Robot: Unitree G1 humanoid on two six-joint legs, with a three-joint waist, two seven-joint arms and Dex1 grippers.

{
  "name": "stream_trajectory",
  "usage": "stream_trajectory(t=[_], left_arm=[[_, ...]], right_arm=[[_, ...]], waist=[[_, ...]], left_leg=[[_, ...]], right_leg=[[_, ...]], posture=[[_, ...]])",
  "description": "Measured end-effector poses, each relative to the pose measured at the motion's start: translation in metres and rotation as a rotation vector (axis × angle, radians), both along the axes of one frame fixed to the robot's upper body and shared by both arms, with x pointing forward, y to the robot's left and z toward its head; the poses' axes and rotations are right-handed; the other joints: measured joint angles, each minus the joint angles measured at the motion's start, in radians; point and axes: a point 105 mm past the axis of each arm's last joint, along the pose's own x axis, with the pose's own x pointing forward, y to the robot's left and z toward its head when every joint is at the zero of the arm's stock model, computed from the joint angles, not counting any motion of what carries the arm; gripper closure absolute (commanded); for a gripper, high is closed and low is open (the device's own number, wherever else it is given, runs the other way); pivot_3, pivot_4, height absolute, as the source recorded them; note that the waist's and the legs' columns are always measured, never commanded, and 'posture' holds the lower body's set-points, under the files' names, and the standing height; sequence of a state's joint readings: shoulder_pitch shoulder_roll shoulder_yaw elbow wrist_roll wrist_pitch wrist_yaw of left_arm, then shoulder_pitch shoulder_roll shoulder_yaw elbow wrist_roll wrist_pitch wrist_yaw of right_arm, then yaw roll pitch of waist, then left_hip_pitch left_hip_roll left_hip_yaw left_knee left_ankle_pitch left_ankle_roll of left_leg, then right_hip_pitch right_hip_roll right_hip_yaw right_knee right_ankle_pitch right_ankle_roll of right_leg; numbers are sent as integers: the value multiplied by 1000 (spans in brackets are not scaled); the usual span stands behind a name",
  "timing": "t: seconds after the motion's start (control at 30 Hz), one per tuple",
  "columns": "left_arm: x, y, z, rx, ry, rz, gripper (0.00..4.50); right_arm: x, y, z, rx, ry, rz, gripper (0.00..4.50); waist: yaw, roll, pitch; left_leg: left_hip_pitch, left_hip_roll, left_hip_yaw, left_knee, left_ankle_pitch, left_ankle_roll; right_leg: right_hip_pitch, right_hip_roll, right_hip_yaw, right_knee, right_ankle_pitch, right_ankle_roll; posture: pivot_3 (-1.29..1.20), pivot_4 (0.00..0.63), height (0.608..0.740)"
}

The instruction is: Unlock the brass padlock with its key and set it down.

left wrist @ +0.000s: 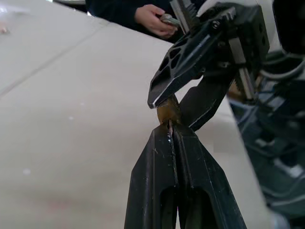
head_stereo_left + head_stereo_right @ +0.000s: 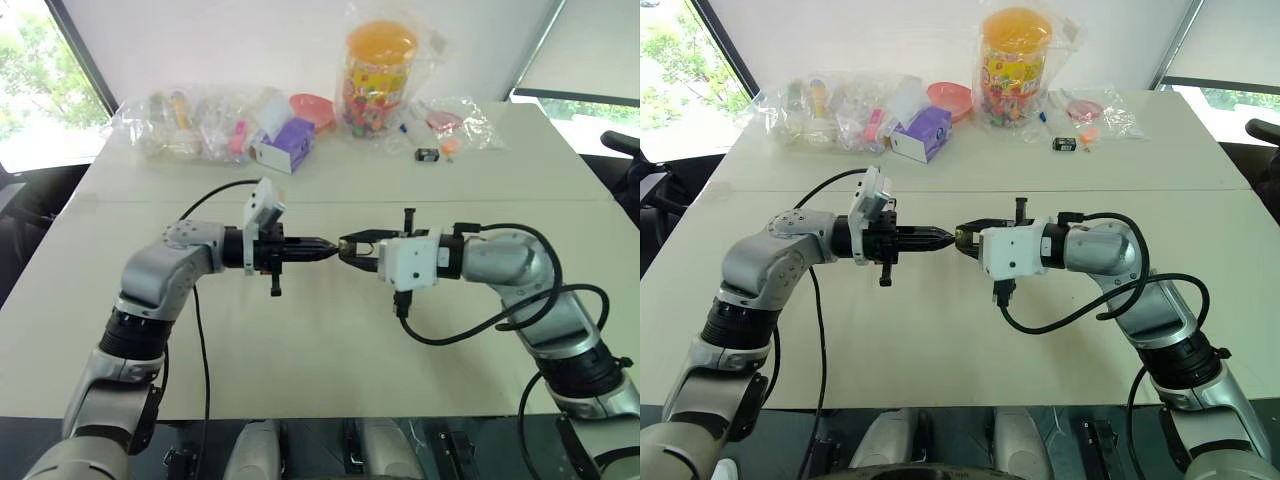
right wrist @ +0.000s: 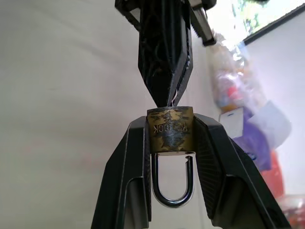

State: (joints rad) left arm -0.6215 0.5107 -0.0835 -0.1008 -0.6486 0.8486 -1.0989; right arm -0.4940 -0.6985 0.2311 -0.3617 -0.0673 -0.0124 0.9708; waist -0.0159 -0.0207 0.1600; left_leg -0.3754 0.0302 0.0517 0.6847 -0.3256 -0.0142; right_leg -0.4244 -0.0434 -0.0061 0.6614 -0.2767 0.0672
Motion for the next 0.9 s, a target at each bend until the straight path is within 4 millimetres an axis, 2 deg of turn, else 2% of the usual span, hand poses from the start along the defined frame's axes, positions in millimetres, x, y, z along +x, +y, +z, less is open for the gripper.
stream_trajectory(t=[0.1,0.27,0.3,0.7,0.8,0.9], left_arm=[[-6,3,0,-21,113,-15,3624],[-12,0,4,-57,192,-44,1110],[-13,0,5,-60,194,-48,763],[-6,-15,4,-62,129,-18,763],[-5,-17,3,-62,115,-11,1582],[-2,-19,1,-69,124,3,2977]], right_arm=[[-3,3,-1,-17,-41,29,3800],[2,0,-3,-19,-44,10,3800],[2,0,-3,-20,-44,7,3800],[1,1,-2,-19,-49,14,3800],[1,1,-2,-18,-51,16,3800],[-1,2,-1,-18,-56,19,3800]], waist=[[2,0,0],[6,0,0],[5,0,0],[5,0,0],[5,0,0],[5,0,0]], left_leg=[[0,0,0,0,0,-1],[0,0,0,0,0,-1],[0,0,0,0,0,-1],[0,0,0,0,1,-1],[0,0,0,0,1,-1],[0,0,0,0,1,-1]], right_leg=[[0,0,0,0,0,0],[0,-1,0,0,0,0],[0,-1,0,0,0,0],[0,-1,0,0,0,0],[0,-1,0,0,0,0],[0,-1,0,0,0,0]], posture=[[0,150,740],[0,150,740],[0,150,740],[0,150,740],[0,150,740],[0,150,740]])
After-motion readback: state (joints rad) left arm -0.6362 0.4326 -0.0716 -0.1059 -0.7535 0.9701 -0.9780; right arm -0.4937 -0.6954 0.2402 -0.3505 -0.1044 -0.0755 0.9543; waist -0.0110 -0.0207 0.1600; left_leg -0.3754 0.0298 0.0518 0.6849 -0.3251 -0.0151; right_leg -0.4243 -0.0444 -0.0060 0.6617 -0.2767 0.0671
